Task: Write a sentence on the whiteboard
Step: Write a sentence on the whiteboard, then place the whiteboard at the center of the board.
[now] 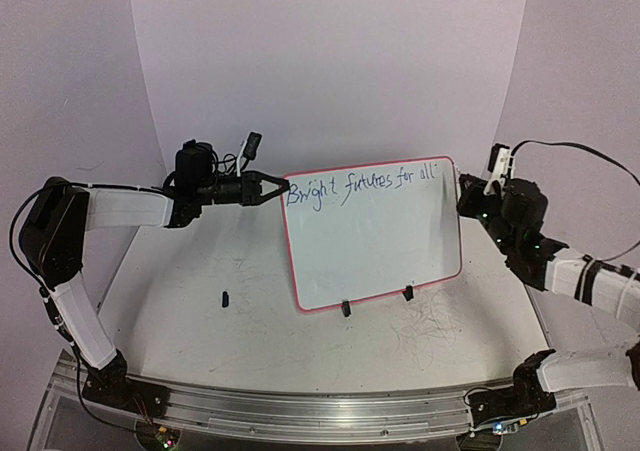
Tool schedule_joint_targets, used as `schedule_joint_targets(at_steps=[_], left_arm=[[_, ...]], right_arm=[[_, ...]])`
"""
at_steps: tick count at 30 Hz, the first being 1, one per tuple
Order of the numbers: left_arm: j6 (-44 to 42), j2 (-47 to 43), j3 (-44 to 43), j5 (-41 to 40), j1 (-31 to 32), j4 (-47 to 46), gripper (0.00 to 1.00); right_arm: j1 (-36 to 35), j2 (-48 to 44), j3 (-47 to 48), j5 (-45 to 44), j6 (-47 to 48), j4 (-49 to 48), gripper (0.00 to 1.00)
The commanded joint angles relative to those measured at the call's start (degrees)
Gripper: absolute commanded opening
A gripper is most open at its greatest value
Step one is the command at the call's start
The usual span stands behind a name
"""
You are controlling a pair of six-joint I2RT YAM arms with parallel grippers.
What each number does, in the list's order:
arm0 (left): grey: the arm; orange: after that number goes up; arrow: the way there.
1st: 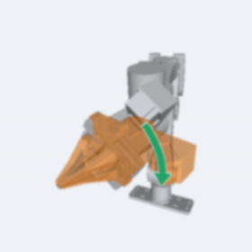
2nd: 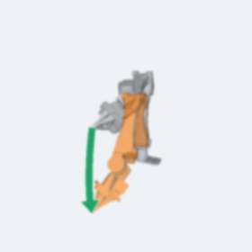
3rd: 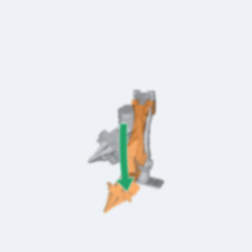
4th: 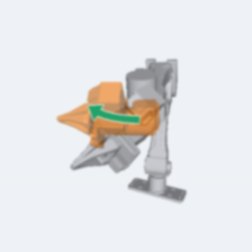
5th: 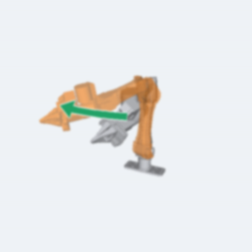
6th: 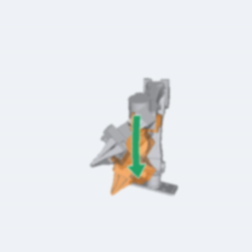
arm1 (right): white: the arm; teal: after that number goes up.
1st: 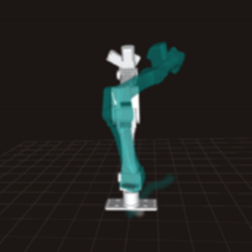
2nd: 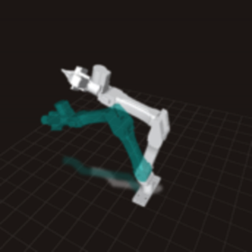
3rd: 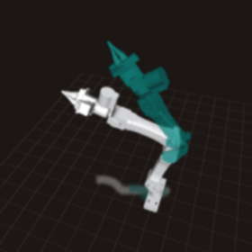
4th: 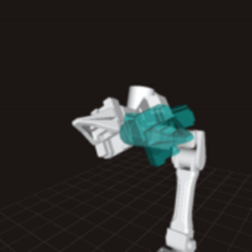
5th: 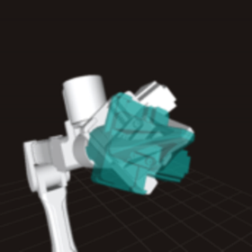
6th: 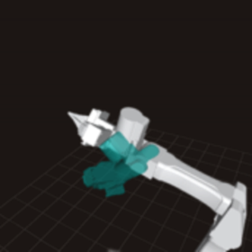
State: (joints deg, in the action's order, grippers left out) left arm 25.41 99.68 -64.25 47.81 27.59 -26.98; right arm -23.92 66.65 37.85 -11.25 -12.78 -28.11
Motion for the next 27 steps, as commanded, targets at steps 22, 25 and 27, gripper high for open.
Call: schedule_joint_targets(at_steps=[22, 25, 27], left_arm=[[-5.26, -9.88, 0.44, -2.30, 1.39, 10.42, 0.70], [-8.69, -15.31, 0.87, -9.61, 0.77, 20.04, 0.75], [-8.83, -20.19, 3.46, -15.44, 0.41, 25.31, 0.77]], right_arm=[[0.21, -26.46, 8.70, 3.02, 3.52, 35.49, 0.00], [0.23, -25.68, 9.19, 4.91, 3.55, 35.64, 0.00], [0.23, -25.26, 9.29, 6.63, 3.34, 35.73, 0.00]])
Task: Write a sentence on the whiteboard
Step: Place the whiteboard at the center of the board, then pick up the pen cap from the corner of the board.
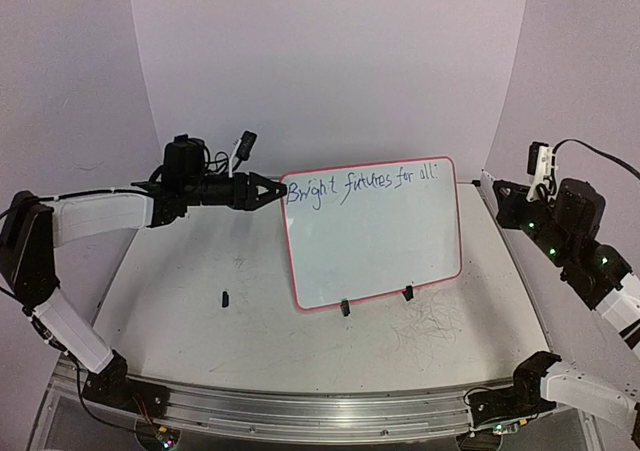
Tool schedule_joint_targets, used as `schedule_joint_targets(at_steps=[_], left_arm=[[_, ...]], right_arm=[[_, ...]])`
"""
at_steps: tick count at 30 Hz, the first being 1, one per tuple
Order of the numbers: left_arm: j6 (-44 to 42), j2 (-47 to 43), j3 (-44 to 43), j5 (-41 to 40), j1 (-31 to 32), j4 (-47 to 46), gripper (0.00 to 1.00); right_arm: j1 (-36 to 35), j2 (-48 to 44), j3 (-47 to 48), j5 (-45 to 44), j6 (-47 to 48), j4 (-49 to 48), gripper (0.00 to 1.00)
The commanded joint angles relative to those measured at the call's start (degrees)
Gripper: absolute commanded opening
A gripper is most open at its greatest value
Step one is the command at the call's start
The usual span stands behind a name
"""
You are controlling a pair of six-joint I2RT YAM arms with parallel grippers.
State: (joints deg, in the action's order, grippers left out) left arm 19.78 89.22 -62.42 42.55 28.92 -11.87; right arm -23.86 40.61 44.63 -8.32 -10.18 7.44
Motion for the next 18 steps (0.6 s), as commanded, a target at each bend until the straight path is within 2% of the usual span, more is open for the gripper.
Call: schedule_joint_targets(at_steps=[1, 5, 8, 11, 13, 18], left_arm=[[-2.10, -12.79, 3.49, -12.35, -1.38, 11.64, 0.78], [6.66, -24.06, 13.15, -19.46, -2.19, 16.63, 0.80], [14.29, -28.05, 18.24, -23.64, -2.20, 22.50, 0.84], [20.30, -28.19, 23.93, -24.38, -2.11, 25.63, 0.81], [21.82, -26.95, 26.51, -25.17, -1.90, 26.49, 0.74], [21.06, -20.48, 24.44, -32.84, -0.06, 30.03, 0.66]], right_arm=[[0.17, 1.26, 2.41, 4.68, 0.60, 0.23, 0.00], [0.15, 3.92, 1.29, 10.69, -0.07, 0.33, 0.00], [0.09, 5.91, -0.40, 16.71, -1.74, -1.13, 0.00], [-0.58, 7.12, -3.39, 24.05, -4.85, -5.11, 0.00], [-1.81, 7.22, -5.49, 26.06, -6.59, -8.07, 0.00], [-6.16, 7.48, -8.23, 25.30, -7.59, -11.45, 0.00]])
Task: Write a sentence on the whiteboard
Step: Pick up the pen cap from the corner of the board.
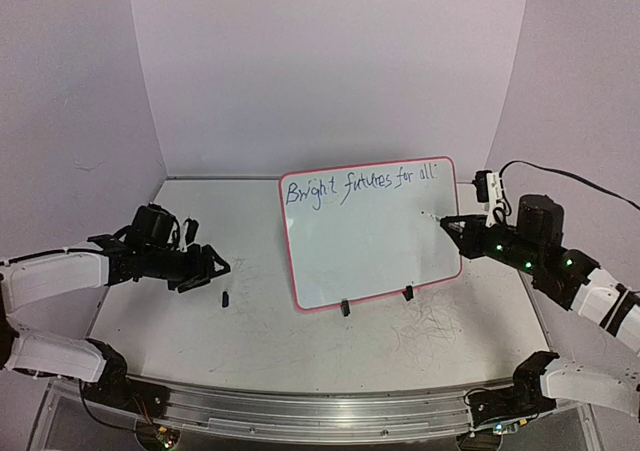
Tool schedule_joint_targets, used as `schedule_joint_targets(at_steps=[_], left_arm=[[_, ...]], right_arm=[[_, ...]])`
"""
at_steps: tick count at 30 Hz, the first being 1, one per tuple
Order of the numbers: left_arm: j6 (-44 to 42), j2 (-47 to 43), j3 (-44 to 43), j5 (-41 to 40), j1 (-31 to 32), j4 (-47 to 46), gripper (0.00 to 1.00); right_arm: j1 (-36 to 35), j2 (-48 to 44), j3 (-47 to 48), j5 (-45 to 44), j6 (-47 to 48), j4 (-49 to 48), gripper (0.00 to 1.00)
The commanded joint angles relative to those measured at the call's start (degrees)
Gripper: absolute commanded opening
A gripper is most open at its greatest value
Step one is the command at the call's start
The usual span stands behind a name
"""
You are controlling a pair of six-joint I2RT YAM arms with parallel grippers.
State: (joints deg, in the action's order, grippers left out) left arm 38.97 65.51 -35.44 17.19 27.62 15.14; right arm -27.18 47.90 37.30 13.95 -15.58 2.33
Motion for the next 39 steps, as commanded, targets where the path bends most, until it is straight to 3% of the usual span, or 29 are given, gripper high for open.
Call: schedule_joint_targets(at_steps=[1, 10, 28, 39], left_arm=[[1.85, 5.12, -3.31, -8.98, 1.41, 3.80, 0.64], [1.94, 18.86, -7.83, -15.76, 5.36, 5.20, 0.55], [1.88, 27.93, -11.88, -23.03, 10.92, 9.40, 0.37], [3.02, 32.63, -14.42, -24.97, 14.75, 11.41, 0.33]], right_arm=[[-3.25, 0.42, -0.95, 2.87, -2.01, -6.41, 0.00], [-4.53, -0.67, -1.79, 2.51, -1.39, -6.47, 0.00], [-4.70, -0.77, -2.49, 2.40, -1.44, -6.75, 0.00], [-4.90, -0.64, -2.58, 2.41, -1.36, -7.07, 0.00]])
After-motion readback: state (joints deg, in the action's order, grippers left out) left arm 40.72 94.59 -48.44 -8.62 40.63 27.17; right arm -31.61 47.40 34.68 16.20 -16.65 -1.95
